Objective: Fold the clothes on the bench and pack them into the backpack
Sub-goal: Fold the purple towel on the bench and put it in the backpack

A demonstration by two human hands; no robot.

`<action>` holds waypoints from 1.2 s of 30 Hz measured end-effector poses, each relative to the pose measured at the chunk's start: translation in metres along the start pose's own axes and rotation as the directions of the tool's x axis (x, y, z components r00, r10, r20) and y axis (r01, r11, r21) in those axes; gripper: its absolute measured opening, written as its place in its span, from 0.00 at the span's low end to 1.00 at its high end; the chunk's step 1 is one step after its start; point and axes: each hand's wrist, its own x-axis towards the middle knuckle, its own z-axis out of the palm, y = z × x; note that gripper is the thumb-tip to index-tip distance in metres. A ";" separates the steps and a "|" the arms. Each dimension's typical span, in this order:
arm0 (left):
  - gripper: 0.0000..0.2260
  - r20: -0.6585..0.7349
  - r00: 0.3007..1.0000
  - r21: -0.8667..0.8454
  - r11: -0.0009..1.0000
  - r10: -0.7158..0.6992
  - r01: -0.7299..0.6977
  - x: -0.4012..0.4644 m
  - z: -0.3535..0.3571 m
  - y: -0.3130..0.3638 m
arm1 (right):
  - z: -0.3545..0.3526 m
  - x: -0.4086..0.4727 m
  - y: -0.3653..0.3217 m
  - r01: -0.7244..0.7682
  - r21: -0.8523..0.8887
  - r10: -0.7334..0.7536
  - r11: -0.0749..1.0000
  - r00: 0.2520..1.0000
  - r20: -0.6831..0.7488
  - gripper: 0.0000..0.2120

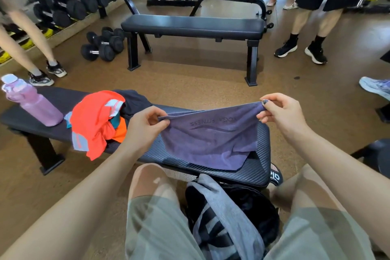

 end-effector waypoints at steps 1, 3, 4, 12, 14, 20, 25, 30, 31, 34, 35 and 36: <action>0.08 -0.007 1.000 0.006 1.000 -0.006 0.006 0.001 0.000 -0.002 | 0.000 0.001 -0.001 -0.001 0.007 0.001 1.000 1.000 0.004 0.06; 0.08 -0.009 1.000 0.002 1.000 -0.011 0.011 0.001 -0.001 -0.003 | -0.002 0.002 -0.001 -0.004 0.015 0.004 1.000 1.000 0.010 0.06; 0.08 -0.007 1.000 -0.013 1.000 -0.003 0.003 0.001 -0.001 -0.001 | -0.003 0.002 -0.001 -0.007 0.021 0.006 1.000 1.000 0.009 0.06; 0.07 -0.010 0.998 -0.168 0.984 -0.057 0.055 0.003 0.004 0.003 | -0.007 0.002 -0.003 -0.023 0.036 0.022 0.999 1.000 0.017 0.07; 0.09 -0.004 0.996 -0.186 0.979 -0.084 0.082 0.004 0.003 0.001 | -0.008 0.002 -0.003 -0.020 0.027 0.020 0.999 1.000 0.018 0.07; 0.08 0.022 0.989 -0.291 0.945 -0.147 0.147 0.003 0.004 0.002 | -0.010 0.002 -0.004 -0.034 0.038 0.033 0.999 0.999 0.028 0.07; 0.06 0.072 0.976 -0.361 0.906 -0.207 0.219 0.005 0.000 -0.001 | -0.008 0.004 -0.005 -0.053 0.027 0.052 0.998 0.998 0.037 0.06; 0.06 0.114 0.947 -0.499 0.808 -0.300 0.315 0.006 -0.002 0.001 | -0.008 0.003 -0.008 -0.068 0.010 0.067 0.998 0.997 0.023 0.06; 0.06 0.110 0.949 -0.497 0.810 -0.296 0.310 0.005 -0.002 0.001 | -0.008 0.003 -0.009 -0.069 0.007 0.068 0.998 0.997 0.023 0.07; 0.07 0.108 0.960 -0.455 0.846 -0.258 0.279 0.002 -0.002 -0.002 | -0.008 0.003 -0.009 -0.070 0.015 0.070 0.997 0.997 0.036 0.07; 0.08 0.116 0.963 -0.438 0.857 -0.244 0.270 0.002 -0.002 -0.003 | -0.008 0.003 -0.009 -0.071 0.022 0.070 0.997 0.997 0.044 0.07; 0.10 0.122 0.965 -0.417 0.870 -0.232 0.262 0.002 -0.002 -0.005 | -0.009 0.003 -0.008 -0.073 0.029 0.071 0.997 0.996 0.052 0.07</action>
